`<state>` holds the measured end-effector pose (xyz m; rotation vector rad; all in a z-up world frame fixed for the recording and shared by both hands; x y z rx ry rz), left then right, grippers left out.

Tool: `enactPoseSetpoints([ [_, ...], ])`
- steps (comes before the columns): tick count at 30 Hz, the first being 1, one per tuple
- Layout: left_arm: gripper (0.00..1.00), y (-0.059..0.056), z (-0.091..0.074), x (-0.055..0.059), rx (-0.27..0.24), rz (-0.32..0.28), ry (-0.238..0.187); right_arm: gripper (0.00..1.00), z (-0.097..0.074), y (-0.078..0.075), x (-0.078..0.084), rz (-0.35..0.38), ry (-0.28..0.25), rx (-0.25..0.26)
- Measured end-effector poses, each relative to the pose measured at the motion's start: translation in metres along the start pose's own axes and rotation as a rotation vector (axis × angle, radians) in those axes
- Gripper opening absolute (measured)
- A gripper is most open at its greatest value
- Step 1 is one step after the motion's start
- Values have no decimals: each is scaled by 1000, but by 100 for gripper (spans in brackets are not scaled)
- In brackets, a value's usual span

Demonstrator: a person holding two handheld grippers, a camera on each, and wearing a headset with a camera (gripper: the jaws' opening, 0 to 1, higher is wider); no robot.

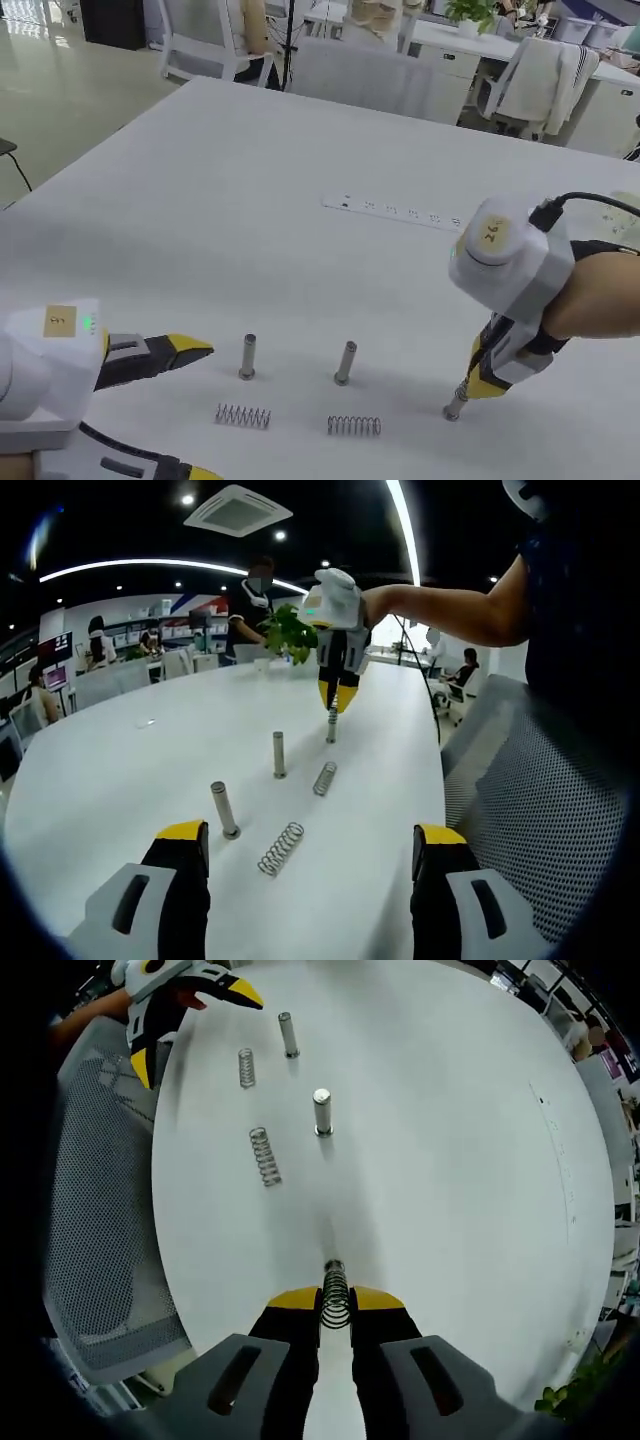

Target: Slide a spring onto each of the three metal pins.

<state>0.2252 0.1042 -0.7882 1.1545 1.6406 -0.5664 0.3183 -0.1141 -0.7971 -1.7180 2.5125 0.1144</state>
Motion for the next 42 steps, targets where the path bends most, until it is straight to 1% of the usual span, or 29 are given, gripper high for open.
enactPoseSetpoints([
  [13, 79, -1, 0, 0, 2, -4, 4, 9, 20, -3, 3, 17, 25, 2],
  [18, 78, -1, 1, 1, 3, -5, 6, 9, 24, -5, 3, 23, 21, 6],
  [24, 78, -1, 3, 0, 4, -7, 6, 9, 27, -8, 4, 29, 31, 10],
  [30, 77, -2, 3, 0, 3, -7, 7, 9, 27, -8, 3, 39, 28, 4],
  [37, 77, -2, 3, 0, 2, -9, 9, 9, 27, -8, 3, 33, 24, 6],
  [42, 77, -2, 3, 0, 3, -9, 10, 13, 27, -8, 2, 31, 13, 8],
])
Point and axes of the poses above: the centre of the closed fingertips' face, and the gripper's own axes: z roughly forward along the fingers, y roughly to its left, x roughly out of its underside, the point moved 2 cm from there along -z, roughly backward along the fingers, and after that the axes turned 12 degrees about z, right-handed, at the moved point
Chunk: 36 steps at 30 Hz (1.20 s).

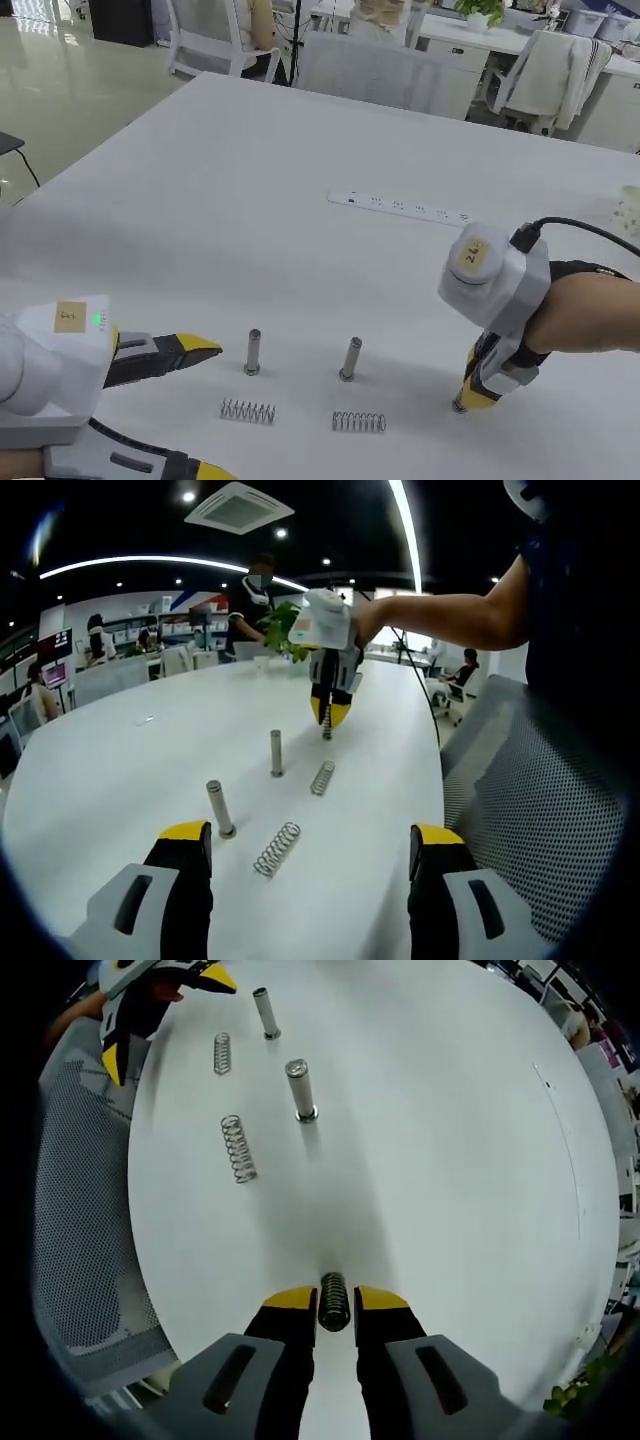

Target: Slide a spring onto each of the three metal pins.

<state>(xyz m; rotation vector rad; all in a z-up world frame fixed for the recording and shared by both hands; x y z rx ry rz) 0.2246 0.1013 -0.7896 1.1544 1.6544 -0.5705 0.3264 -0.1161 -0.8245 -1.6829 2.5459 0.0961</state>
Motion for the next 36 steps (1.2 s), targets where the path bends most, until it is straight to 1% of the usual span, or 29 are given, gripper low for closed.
enactPoseSetpoints([
  [5, 77, 1, 0, 0, 0, 0, -1, 16, 0, -1, -1, 2, -13, 2],
  [11, 77, 0, 2, 1, 4, 0, 1, 23, -1, 1, -2, 7, -40, -3],
  [15, 77, 0, 2, 0, 6, 1, -1, 29, -2, 0, 0, 15, -53, 4],
  [17, 77, 0, 2, -1, 7, 2, -2, 30, -2, -1, 1, 22, -63, 7],
  [19, 77, 0, 3, -1, 9, 2, -3, 34, -3, -3, 0, 38, -90, 16],
  [20, 77, 1, 3, -1, 9, 2, -3, 36, -4, -2, 1, 47, -100, 10],
  [24, 77, 1, 3, -1, 10, 3, -5, 36, -5, -3, 6, 51, -105, 20],
  [27, 77, 1, 4, -2, 10, 3, -6, 37, -6, -4, 8, 66, -120, 22],
  [36, 77, 1, 4, -2, 11, 1, -7, 37, -7, -2, 19, 109, -144, 16],
])
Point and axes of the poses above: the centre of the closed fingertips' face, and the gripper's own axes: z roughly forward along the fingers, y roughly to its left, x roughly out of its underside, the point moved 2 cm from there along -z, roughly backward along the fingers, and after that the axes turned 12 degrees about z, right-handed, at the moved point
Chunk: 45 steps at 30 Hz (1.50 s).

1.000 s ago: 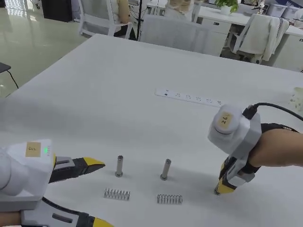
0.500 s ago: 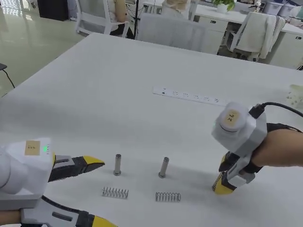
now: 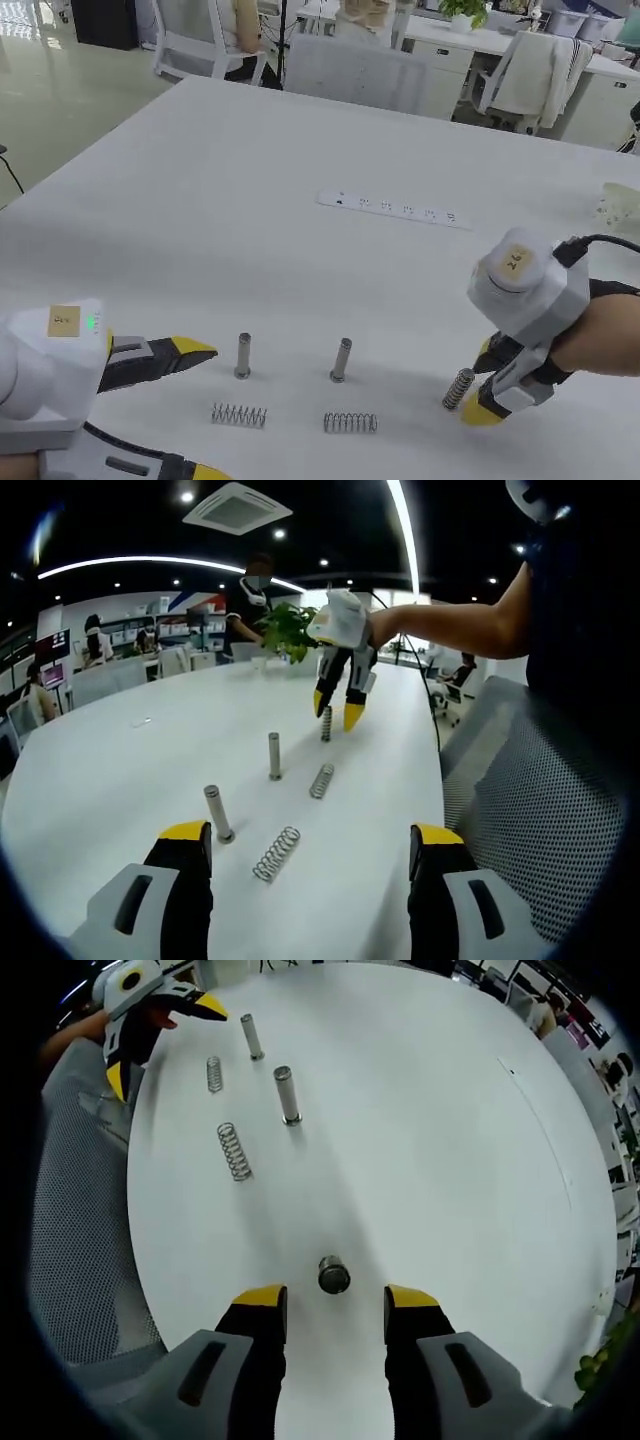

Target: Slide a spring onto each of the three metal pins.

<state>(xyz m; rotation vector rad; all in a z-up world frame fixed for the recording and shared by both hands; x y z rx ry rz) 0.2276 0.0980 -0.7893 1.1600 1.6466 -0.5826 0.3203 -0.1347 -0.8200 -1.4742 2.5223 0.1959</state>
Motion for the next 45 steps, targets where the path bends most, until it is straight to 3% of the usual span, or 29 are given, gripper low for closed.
enactPoseSetpoints([
  [22, 77, -1, 0, -1, -4, -1, 1, 37, -6, 25, 18, 57, -54, -36],
  [32, 77, -2, 0, -2, -8, 0, 0, 37, -3, 53, 10, 60, -104, -90],
  [45, 76, -2, -3, -4, -20, 3, -2, 34, -1, 80, -9, -2, -126, -134],
])
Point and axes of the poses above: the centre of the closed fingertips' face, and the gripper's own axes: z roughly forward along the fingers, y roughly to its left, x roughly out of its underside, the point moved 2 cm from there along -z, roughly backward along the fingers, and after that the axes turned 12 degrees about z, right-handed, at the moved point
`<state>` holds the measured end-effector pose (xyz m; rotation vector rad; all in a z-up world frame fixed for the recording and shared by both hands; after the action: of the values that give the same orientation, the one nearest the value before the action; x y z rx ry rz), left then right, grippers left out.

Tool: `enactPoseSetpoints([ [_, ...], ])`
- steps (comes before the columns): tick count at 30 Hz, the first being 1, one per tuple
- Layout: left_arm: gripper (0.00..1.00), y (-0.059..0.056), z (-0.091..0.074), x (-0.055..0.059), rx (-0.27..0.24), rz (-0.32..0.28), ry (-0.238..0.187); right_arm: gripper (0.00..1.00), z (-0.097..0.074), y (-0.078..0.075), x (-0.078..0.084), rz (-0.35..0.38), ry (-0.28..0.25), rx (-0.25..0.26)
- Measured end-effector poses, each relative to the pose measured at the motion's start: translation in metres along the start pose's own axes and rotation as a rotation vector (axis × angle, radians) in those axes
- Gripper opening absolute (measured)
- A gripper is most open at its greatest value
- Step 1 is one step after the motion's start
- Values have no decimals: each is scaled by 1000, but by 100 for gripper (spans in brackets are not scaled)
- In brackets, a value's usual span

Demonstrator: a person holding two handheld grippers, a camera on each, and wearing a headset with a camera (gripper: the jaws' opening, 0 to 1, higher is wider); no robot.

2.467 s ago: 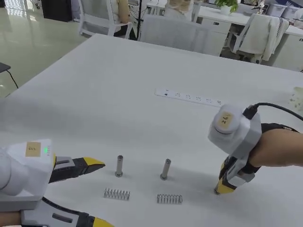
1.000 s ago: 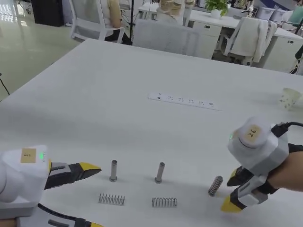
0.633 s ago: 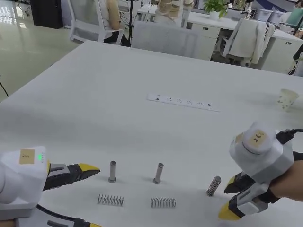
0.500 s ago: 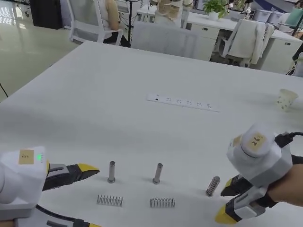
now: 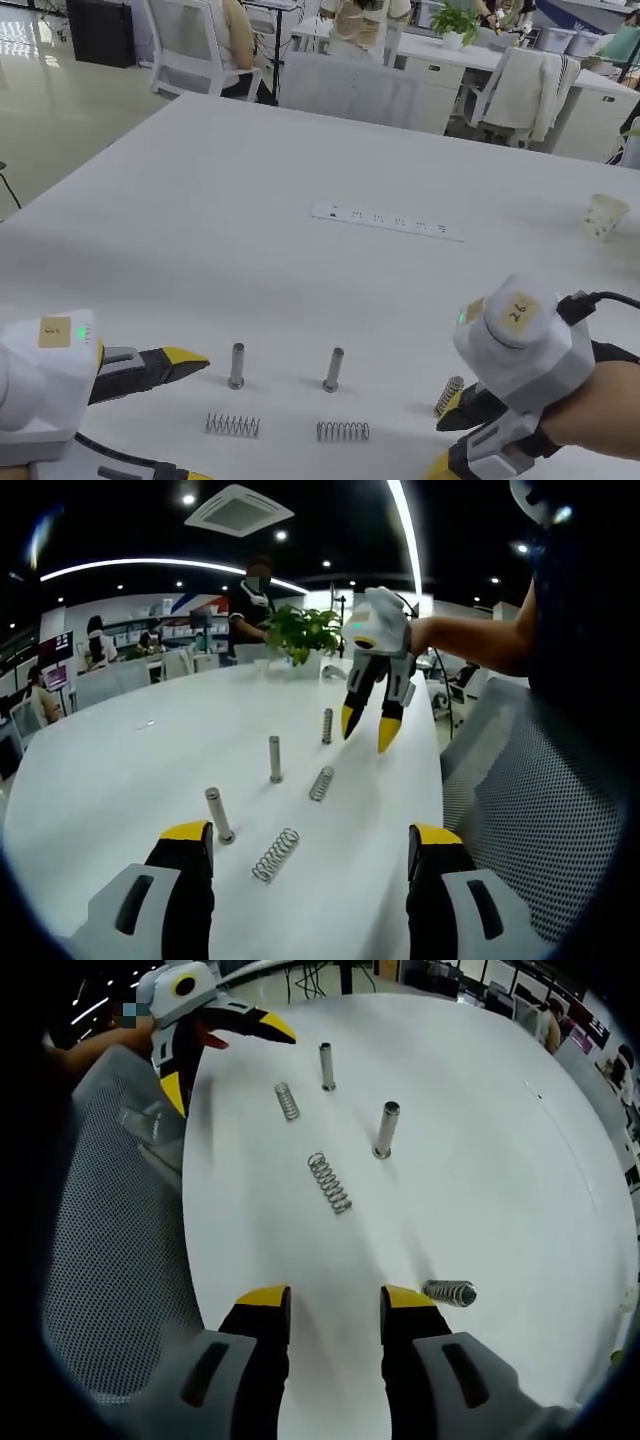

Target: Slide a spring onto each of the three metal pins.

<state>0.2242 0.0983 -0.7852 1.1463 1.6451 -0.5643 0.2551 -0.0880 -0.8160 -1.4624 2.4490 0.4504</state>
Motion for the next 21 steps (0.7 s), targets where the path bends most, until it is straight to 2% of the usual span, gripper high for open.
enactPoseSetpoints([
  [10, 75, 0, -2, 0, -8, 0, 2, 33, 7, 8, -24, -74, 0, -13],
  [21, 74, 0, -4, 0, -15, -6, -3, 27, 19, 11, -42, -151, 11, -27],
])
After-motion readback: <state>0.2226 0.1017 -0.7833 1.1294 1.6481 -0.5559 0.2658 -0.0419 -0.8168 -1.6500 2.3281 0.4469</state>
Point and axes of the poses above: the centre of the closed fingertips' face, and the gripper's own axes: z roughly forward along the fingers, y roughly to its left, x roughly out of its underside, the point moved 2 cm from there along -z, roughly backward along the fingers, and after that the axes turned 12 degrees about z, right-handed, at the moved point
